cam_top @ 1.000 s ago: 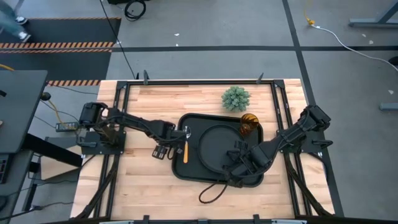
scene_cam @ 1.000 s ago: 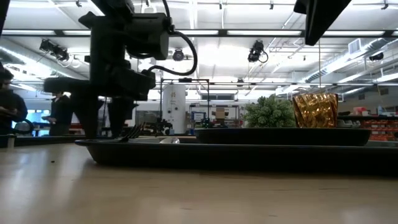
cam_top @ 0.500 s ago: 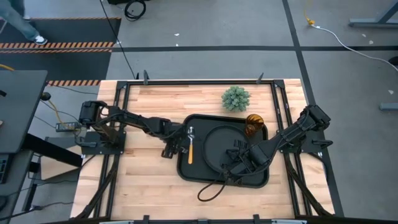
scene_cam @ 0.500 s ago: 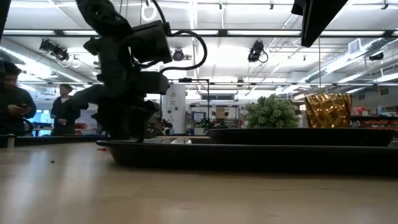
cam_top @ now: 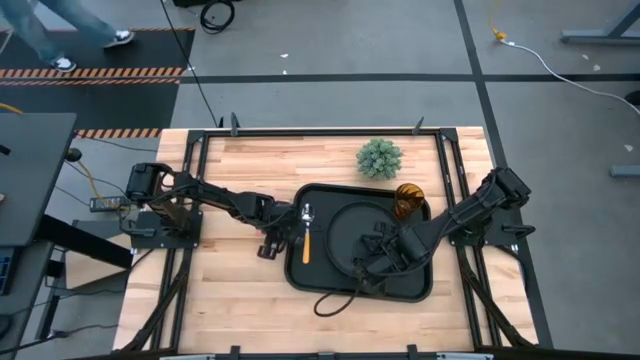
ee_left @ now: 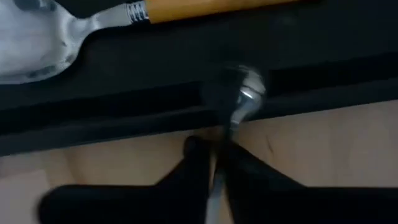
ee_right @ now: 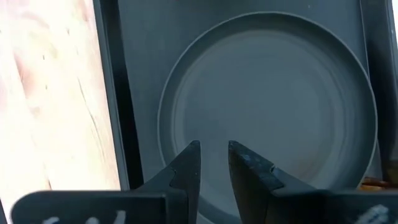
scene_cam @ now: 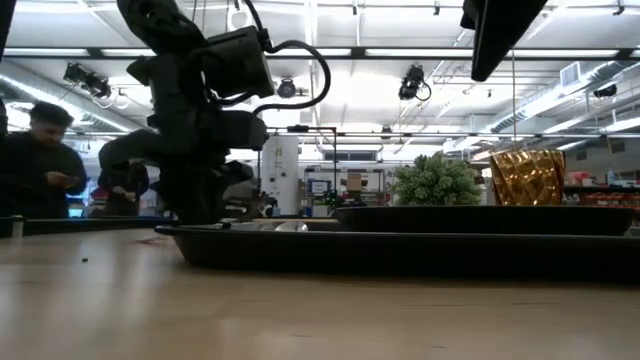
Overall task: Pick and place plate/cup/fork/spoon on tray
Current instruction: Put the orange fork on the black serving tray
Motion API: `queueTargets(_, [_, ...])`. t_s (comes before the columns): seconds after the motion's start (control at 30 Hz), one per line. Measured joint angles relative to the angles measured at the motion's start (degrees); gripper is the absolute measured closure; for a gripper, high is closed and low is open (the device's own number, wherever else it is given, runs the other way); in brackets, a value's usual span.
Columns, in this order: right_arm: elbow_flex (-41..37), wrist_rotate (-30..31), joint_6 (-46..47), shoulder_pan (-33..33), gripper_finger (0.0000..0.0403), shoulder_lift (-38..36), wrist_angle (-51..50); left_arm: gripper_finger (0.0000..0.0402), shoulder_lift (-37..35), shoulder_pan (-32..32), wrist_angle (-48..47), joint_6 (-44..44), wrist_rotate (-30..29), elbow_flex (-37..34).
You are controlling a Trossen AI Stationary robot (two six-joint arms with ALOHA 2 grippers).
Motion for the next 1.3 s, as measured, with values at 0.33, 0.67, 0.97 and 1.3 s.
queueTargets(0.33, [1.36, 0.21, -8.18, -2.19, 0.0315, -0.03, 6.2, 0.0383, -8.0, -0.42, -0.89, -15.04, -2.47, 2.05])
queueTargets(0.67, [1.4, -0.01, -16.06, -1.98, 0.0315, -0.59, 8.89, 0.0377, -15.96, -1.61, 8.75, -39.92, -7.83, 2.53])
queueTargets(0.97, [0.72, -0.05, -19.71, 2.66, 0.0315, -6.73, 15.11, 0.0384, -13.02, -5.36, 25.4, -47.3, -10.12, 2.52])
queueTargets(1.3, [-10.88, 9.88, -11.74, 6.47, 0.0315, -16.73, 16.58, 0.038, -9.4, -6.8, 34.35, -60.97, -17.91, 2.53])
